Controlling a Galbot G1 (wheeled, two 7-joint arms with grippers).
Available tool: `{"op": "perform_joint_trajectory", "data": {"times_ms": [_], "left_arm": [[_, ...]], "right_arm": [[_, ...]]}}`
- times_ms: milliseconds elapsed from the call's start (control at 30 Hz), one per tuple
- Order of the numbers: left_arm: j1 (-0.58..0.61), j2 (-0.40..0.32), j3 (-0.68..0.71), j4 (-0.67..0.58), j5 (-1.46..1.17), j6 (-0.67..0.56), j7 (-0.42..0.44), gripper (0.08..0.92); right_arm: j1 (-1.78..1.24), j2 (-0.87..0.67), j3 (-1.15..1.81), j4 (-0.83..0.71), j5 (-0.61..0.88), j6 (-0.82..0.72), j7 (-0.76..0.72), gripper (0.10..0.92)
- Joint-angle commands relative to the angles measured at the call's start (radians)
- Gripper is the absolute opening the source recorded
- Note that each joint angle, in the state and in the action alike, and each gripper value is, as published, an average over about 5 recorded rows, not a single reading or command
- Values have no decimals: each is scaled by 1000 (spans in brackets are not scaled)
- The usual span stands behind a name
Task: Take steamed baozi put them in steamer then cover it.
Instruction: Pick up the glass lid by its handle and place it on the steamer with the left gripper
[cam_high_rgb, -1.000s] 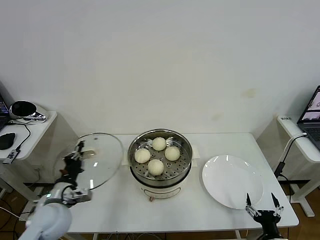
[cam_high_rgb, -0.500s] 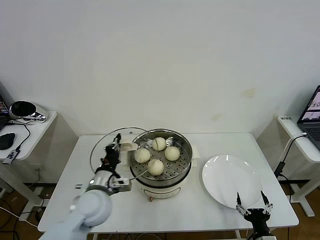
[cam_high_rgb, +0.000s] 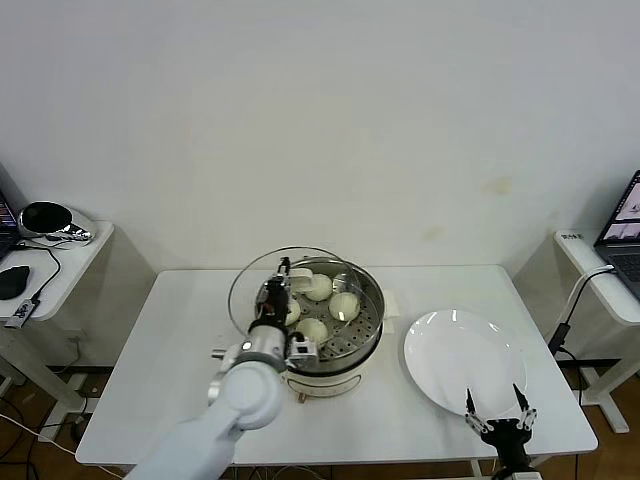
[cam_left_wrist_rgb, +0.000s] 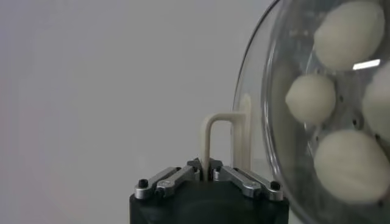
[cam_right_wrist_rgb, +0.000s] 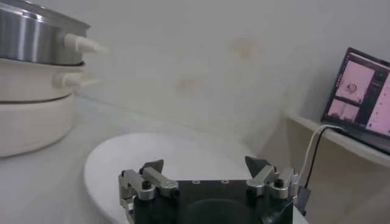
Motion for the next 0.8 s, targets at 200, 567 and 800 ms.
{"op": "perform_joint_trajectory", "data": {"times_ms": [200, 567, 800], "left_arm": [[-56, -152, 76, 156, 68, 6, 14, 149], [-39, -149, 72, 153, 83, -2, 11, 149], [-23, -143, 62, 149, 85, -6, 5, 149]], "right_arm": [[0, 3, -2, -14, -15, 7, 3, 823], [-3, 3, -3, -20, -15, 13, 3, 823], [-4, 3, -5, -22, -16, 14, 4, 823]]}}
